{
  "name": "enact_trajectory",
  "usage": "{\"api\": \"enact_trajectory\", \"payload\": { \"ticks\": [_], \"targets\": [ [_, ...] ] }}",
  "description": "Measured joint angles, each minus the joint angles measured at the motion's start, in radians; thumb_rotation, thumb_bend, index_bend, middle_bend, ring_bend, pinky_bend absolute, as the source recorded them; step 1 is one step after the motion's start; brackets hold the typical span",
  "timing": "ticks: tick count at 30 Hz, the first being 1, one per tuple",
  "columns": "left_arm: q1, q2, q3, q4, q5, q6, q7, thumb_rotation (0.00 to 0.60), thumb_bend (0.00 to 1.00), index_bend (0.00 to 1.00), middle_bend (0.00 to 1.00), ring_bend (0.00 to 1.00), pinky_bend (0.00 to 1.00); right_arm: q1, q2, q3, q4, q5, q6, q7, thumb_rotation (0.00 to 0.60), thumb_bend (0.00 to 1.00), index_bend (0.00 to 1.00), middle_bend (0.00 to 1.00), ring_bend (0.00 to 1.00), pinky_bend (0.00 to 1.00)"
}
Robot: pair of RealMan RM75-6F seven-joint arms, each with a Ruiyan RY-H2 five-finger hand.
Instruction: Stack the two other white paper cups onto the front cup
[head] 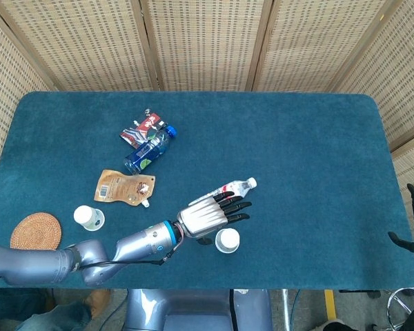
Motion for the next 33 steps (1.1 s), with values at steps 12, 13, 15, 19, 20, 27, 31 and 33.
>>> {"api": "enact_trajectory", "payload": {
  "ticks": [12,13,15,19,20,27,31,33],
  "targets": [
    [0.166,0.243,0.112,-0.021,-0.002,0.094,-0.055,0.600,0.19,0.13,0.00,0.00,0.11,-0.001,0.003,-0.008,-0.010,-0.014,0.001,0.003,0.600,0.00,0.00,0.00,0.00,0.00],
    [0.195,0.270,0.136,-0.016,0.004,0.111,-0.069,0.600,0.19,0.14,0.00,0.01,0.11,-0.001,0.003,-0.008,-0.012,-0.016,0.002,0.000,0.600,0.00,0.00,0.00,0.00,0.00],
    [0.240,0.298,0.167,-0.004,0.017,0.144,-0.091,0.600,0.19,0.14,0.01,0.02,0.12,-0.001,0.002,-0.009,-0.015,-0.017,0.003,-0.005,0.600,0.00,0.00,0.00,0.00,0.00],
    [0.340,0.329,0.233,0.044,0.052,0.231,-0.165,0.600,0.19,0.15,0.02,0.03,0.12,0.003,-0.003,-0.013,-0.020,-0.023,0.002,-0.023,0.600,0.00,0.00,0.00,0.00,0.00],
    [0.370,0.336,0.252,0.063,0.068,0.259,-0.196,0.600,0.19,0.16,0.03,0.03,0.12,0.004,-0.005,-0.015,-0.021,-0.025,0.001,-0.027,0.600,0.00,0.00,0.00,0.00,0.00],
    [0.503,0.359,0.326,0.194,0.128,0.368,-0.332,0.600,0.19,0.16,0.04,0.05,0.13,0.008,-0.012,-0.022,-0.027,-0.036,0.001,-0.045,0.600,0.00,0.00,0.00,0.00,0.00],
    [0.529,0.346,0.335,0.259,0.130,0.366,-0.381,0.600,0.19,0.17,0.05,0.06,0.14,0.009,-0.013,-0.024,-0.031,-0.041,0.002,-0.049,0.600,0.00,0.00,0.00,0.00,0.00],
    [0.535,0.334,0.336,0.281,0.130,0.358,-0.400,0.600,0.19,0.17,0.05,0.06,0.14,0.008,-0.012,-0.025,-0.033,-0.043,0.004,-0.049,0.600,0.00,0.00,0.00,0.00,0.00]
  ]
}}
